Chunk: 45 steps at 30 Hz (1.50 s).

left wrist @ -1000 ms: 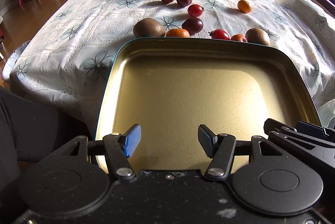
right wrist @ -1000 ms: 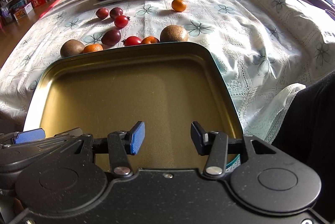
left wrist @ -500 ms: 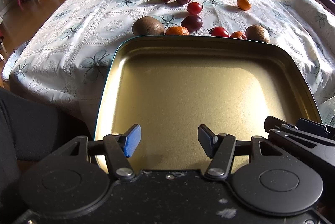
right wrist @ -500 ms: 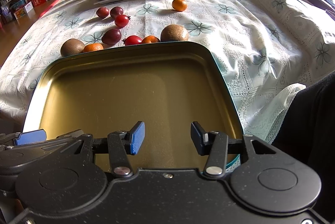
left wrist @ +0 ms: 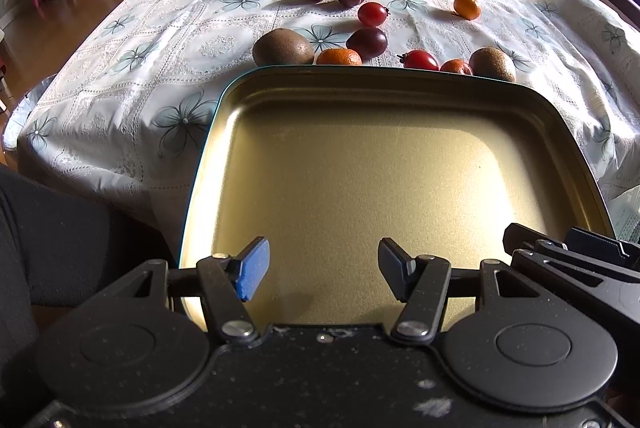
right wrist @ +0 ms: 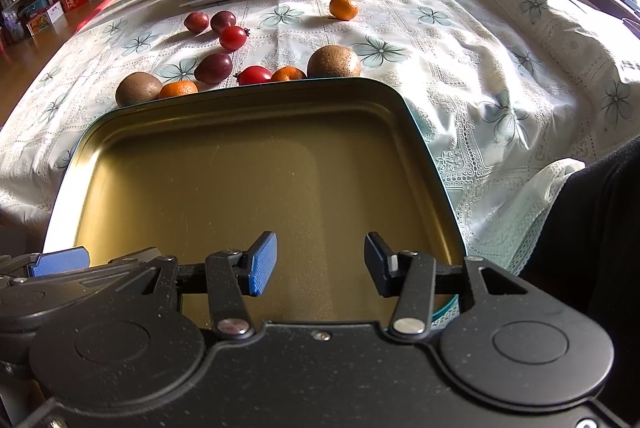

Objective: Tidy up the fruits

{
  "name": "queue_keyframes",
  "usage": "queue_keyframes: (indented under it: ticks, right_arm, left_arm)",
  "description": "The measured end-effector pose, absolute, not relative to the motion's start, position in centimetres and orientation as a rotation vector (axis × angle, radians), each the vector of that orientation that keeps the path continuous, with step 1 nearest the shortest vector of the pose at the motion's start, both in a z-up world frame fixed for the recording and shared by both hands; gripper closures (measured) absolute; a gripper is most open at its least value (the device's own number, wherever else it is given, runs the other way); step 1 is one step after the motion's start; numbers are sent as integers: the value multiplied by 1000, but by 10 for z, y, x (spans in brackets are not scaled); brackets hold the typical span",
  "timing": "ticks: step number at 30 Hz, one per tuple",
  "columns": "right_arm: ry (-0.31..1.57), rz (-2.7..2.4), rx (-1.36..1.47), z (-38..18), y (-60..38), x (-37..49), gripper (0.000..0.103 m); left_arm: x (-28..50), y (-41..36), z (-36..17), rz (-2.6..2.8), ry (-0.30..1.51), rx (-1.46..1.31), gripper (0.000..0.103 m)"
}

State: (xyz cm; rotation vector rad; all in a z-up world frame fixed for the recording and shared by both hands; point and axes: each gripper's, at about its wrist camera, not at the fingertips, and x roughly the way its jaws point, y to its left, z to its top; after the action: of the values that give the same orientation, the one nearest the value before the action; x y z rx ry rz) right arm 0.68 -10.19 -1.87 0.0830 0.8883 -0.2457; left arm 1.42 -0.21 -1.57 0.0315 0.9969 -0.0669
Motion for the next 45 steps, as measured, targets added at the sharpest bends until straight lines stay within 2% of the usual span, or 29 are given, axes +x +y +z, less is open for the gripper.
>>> queue_keyframes:
  ticks: [28,45]
  right_arm:
    - [901,-246,81,-20,-100,7,48]
    - [1016,-272,109,-5,-116,18,48]
  left_arm:
    - [15,-1,-16,-62,1014,26,41]
    - [24,5,-16,9,1137,44,41]
